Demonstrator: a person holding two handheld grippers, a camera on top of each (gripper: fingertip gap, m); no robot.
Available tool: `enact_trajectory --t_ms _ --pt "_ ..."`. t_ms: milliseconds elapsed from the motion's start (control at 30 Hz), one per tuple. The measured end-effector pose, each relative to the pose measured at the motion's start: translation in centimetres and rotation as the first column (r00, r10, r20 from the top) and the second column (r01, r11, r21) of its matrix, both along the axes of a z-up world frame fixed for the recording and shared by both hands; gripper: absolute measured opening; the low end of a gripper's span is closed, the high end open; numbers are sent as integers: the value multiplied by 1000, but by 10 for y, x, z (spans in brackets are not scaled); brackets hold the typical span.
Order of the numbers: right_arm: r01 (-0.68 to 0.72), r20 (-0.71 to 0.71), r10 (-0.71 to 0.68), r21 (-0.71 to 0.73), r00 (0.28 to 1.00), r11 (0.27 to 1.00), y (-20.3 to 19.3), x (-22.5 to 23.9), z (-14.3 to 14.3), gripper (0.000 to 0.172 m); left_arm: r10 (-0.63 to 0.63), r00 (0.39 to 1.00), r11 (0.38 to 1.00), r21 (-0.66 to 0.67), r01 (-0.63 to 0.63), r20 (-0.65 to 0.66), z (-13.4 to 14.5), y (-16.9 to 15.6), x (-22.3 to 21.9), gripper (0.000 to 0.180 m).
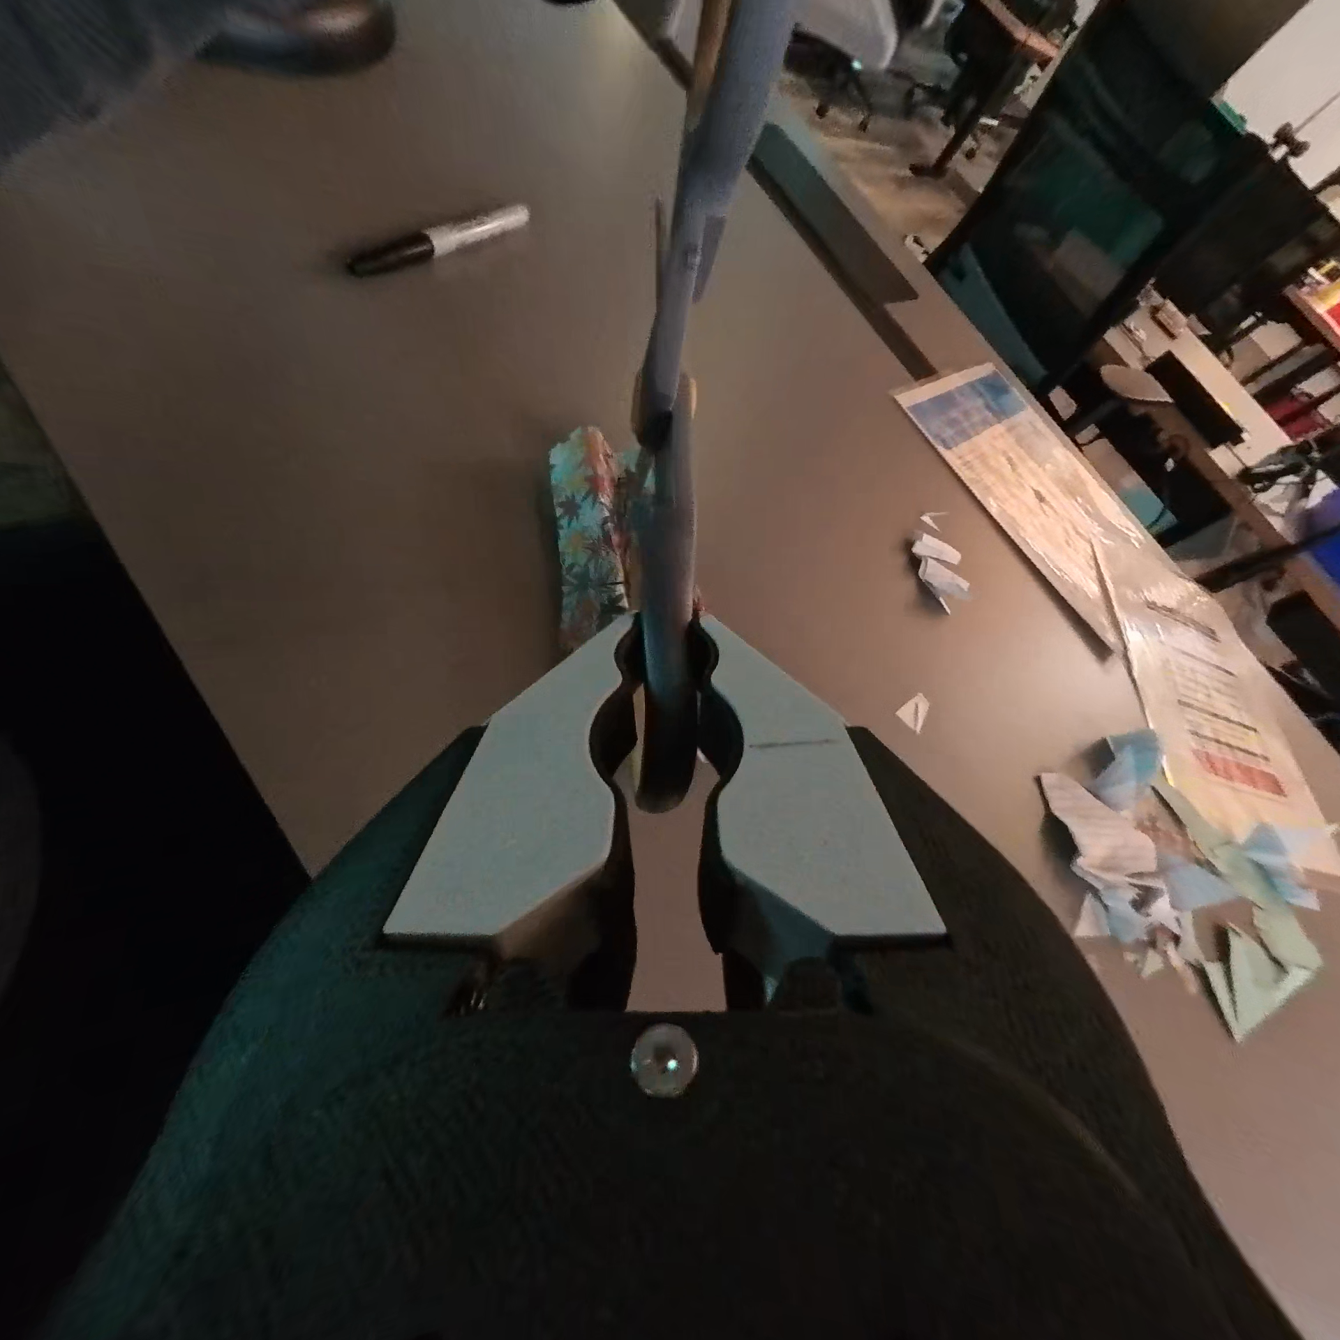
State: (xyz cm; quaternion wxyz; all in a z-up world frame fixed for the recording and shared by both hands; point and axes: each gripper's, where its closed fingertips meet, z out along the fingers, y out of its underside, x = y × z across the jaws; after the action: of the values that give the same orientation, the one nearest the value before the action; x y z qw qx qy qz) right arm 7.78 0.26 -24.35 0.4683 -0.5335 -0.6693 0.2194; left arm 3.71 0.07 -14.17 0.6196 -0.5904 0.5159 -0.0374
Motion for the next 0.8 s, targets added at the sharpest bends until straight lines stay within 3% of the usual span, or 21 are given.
enact_trajectory --t_ms 133,200,433,500,600,800 --pt "64 -74 -66 -33 995 997 5 8 -2 8 8 1000 1000 -23 -8 8 0 6 10 0" --pt "103 -109 -105 -23 989 994 8 14 -2 7 28 999 1000 -10 -28 21 2 12 11 9" --pt "236 -242 -245 -64 939 970 28 47 1 6 162 981 977 -158 -144 108 3 20 -35 89" --pt "267 -269 -278 -80 922 960 35 58 -3 4 164 981 953 -275 -130 106 -17 17 -52 104" --pt "281 -353 -322 -164 878 946 45 69 -1 0 118 984 906 -420 -51 135 -51 14 -55 107" --pt "245 -467 -359 -287 808 926 56 71 18 0 49 983 769 -621 -149 -175 -166 12 -51 96"
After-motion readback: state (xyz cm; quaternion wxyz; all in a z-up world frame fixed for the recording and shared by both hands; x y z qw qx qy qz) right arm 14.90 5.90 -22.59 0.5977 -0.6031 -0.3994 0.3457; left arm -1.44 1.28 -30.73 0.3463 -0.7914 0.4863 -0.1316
